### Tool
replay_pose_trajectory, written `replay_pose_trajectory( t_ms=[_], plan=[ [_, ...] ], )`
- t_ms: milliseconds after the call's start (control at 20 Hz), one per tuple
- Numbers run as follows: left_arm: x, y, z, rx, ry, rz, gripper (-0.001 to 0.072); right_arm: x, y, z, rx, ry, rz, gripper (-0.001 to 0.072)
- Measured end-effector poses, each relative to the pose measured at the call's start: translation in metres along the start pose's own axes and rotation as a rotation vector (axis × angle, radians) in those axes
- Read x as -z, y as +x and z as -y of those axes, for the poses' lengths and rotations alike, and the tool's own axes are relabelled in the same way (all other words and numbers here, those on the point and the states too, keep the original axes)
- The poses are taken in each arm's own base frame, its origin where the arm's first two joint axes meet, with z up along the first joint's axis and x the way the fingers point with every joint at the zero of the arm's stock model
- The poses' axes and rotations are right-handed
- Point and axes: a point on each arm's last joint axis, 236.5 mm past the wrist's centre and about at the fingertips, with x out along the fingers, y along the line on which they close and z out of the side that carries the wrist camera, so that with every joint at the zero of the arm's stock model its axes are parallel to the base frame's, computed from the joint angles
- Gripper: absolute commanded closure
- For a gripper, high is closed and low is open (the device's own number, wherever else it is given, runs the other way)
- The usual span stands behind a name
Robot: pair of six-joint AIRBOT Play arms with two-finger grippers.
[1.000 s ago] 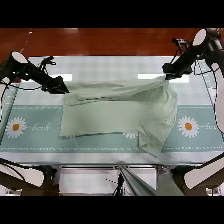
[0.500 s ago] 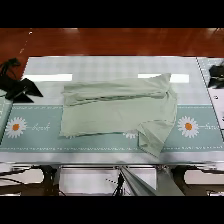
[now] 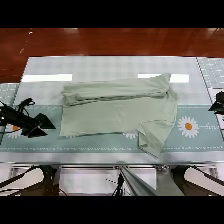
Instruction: Fold the shirts.
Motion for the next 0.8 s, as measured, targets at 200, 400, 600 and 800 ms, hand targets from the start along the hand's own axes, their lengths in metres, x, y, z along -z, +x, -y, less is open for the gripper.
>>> replay_pose_trajectory(
  t_ms=[200,400,600,800],
  plan=[
    [-0.002,0.026,0.01,0.092,-0.034,0.013,0.0113,-0.009,0.004,-0.018,-0.089,-0.006,0.062,0.0366],
    [0.006,0.051,0.031,0.167,-0.051,-0.069,0.0196,-0.013,0.004,-0.025,-0.122,-0.011,0.086,0.0366],
    [-0.013,0.073,0.05,0.199,-0.05,-0.021,0.0683,-0.012,-0.003,-0.029,-0.132,-0.018,0.11,0.0327],
    [-0.016,0.08,0.063,0.231,-0.016,-0.017,0.0683,0.001,0.002,-0.012,-0.054,-0.02,0.078,0.0303]
  ],
)
